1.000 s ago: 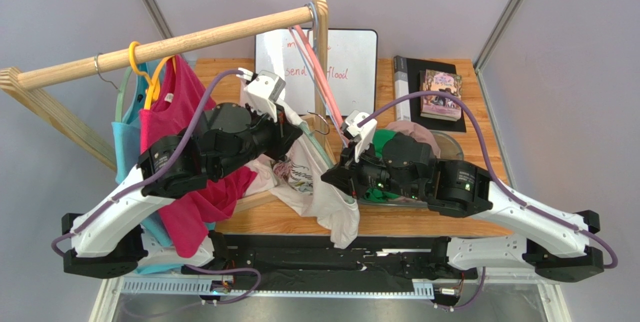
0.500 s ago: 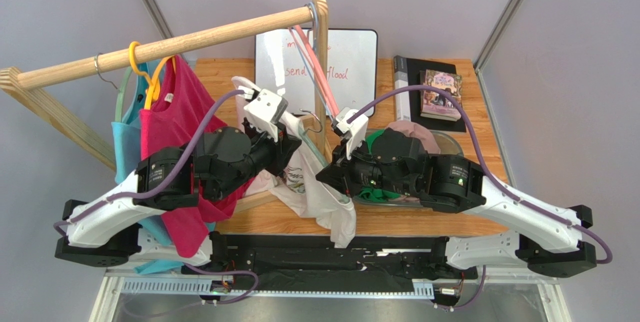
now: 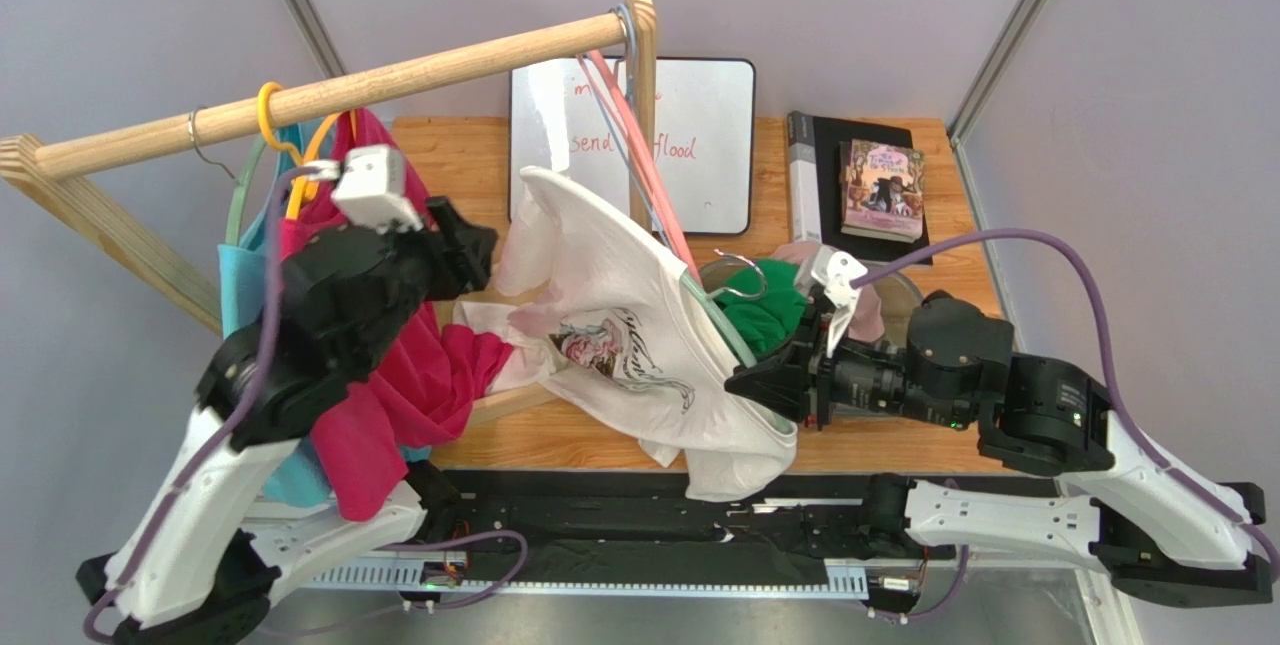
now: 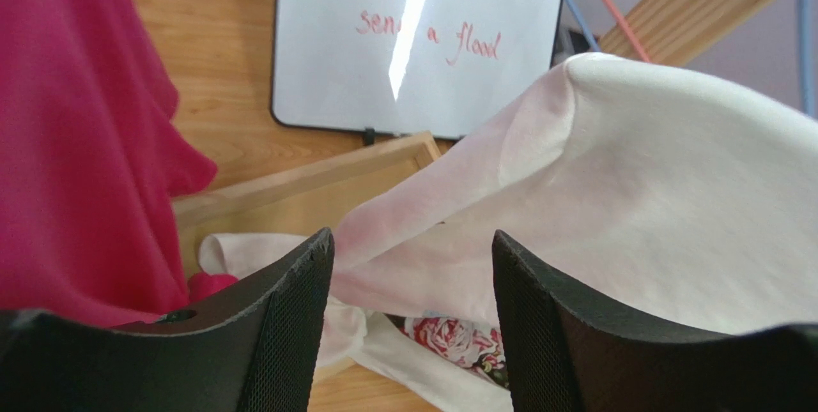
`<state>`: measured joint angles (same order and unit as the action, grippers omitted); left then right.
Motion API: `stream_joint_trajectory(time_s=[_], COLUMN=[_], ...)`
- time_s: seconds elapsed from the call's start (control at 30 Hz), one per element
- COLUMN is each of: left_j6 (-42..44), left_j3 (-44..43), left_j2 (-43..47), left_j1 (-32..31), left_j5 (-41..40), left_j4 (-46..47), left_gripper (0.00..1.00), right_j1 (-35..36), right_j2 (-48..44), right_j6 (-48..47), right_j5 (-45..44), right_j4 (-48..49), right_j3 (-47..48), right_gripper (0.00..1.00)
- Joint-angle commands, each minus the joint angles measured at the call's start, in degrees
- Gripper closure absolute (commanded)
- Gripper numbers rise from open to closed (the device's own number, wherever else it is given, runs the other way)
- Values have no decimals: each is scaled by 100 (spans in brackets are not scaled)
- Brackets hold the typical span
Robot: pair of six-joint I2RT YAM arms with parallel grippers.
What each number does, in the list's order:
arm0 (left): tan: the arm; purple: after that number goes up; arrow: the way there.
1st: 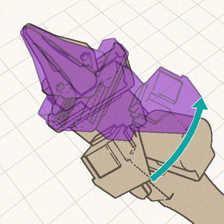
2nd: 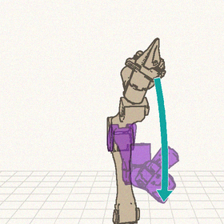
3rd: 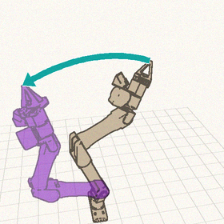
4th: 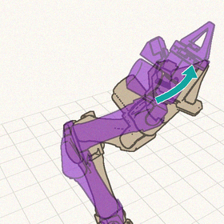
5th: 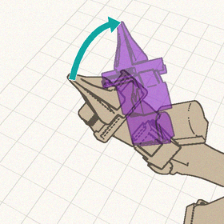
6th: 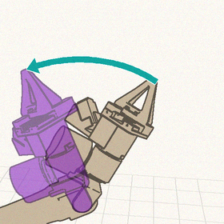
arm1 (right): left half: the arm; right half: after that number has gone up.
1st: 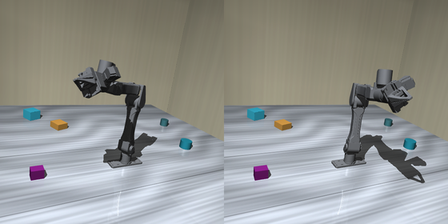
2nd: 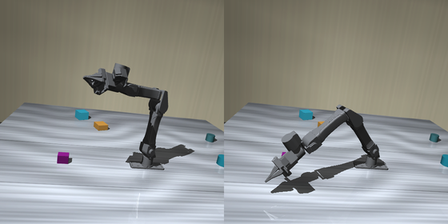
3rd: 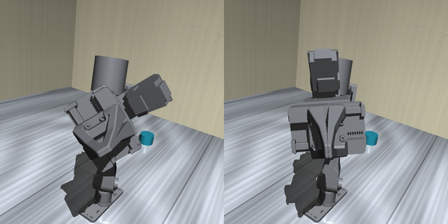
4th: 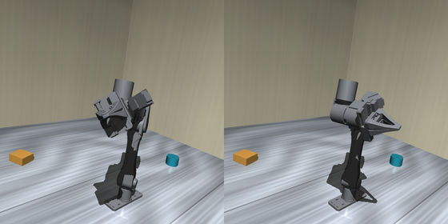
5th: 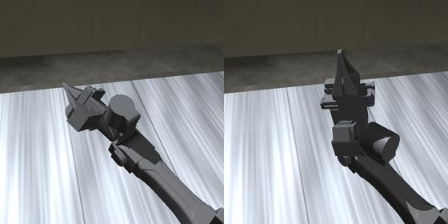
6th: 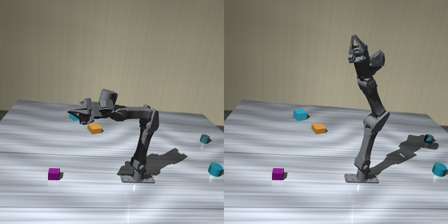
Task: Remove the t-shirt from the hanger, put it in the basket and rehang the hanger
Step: Remove the tshirt from the hanger
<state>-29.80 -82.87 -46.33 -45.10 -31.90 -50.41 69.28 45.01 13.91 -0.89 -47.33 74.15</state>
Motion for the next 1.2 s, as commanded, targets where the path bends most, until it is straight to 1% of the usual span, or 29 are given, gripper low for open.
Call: stream_joint_trajectory(time_s=[0.0, 0.07, 0.1, 0.13, 0.23, 0.33, 0.43, 0.47, 0.53, 0.6, 0.63, 0.7, 0.73, 0.8, 0.87, 0.9, 0.93, 0.97, 1.03, 1.13, 1.17], left_j6=[229, 317, 352, 396, 545, 537, 519, 519, 502, 484, 502, 441, 397, 353, 378, 440, 510, 580, 809, 950, 967], left_j3=[349, 543, 692, 737, 571, 473, 474, 456, 325, 289, 298, 237, 184, -43, -307, -639, -791, -1053, -1231, -1477, -1547], left_j2=[-738, -598, -449, -395, -526, -772, -887, -957, -1045, -1080, -1080, -1089, -1089, -1089, -1107, -1133, -1133, -1116, -1081, -1185, -1247], left_j1=[555, 564, 564, 564, 564, 573, 625, 643, 722, 766, 801, 819, 836, 854, 854, 854, 854, 854, 854, 854, 854], left_j5=[1949, 2274, 2311, 2276, 2320, 2206, 1961, 1925, 1837, 1836, 1845, 1723, 1409, 1100, 538, 353, 81, 44, 130, 316, 333], left_j4=[686, 1119, 1408, 1490, 1395, 1271, 1315, 1289, 1183, 1148, 1156, 1061, 982, 735, 473, 401, 357, 374, 514, 498, 436], left_gripper=[33, 31, 27, 26, 25, 27, 35, 40, 45, 50, 54, 89, 100, 100, 100, 100, 100, 100, 100, 100, 100], right_j1=[-19, -19, -19, -19, -19, -19, -19, -19, -19, -28, -19, -19, -11, -19, -19, -19, -19, -19, -19, -19, -19], right_j2=[-326, -405, -432, -467, -555, -608, -660, -669, -731, -827, -845, -880, -880, -854, -863, -871, -872, -872, -863, -854, -871], right_j6=[-143, -126, -134, -126, -91, -73, -55, -29, 6, 41, 50, 76, 85, 85, 77, 103, 129, 155, 200, 243, 252], right_j5=[291, 264, 264, 282, 352, 466, 554, 572, 633, 651, 634, 538, 467, 292, 203, 177, 176, 185, 264, 641, 903], right_j4=[348, 312, 295, 303, 295, 321, 356, 365, 382, 426, 418, 418, 392, 251, 172, 163, 154, 171, 189, 426, 574], right_j3=[-41, -67, -85, -102, -138, -138, -138, -138, -155, -190, -182, -190, -182, -190, -260, -295, -365, -392, -497, -621, -699], right_gripper=[100, 100, 100, 100, 100, 100, 100, 100, 100, 100, 100, 100, 100, 100, 100, 100, 100, 100, 100, 100, 100])
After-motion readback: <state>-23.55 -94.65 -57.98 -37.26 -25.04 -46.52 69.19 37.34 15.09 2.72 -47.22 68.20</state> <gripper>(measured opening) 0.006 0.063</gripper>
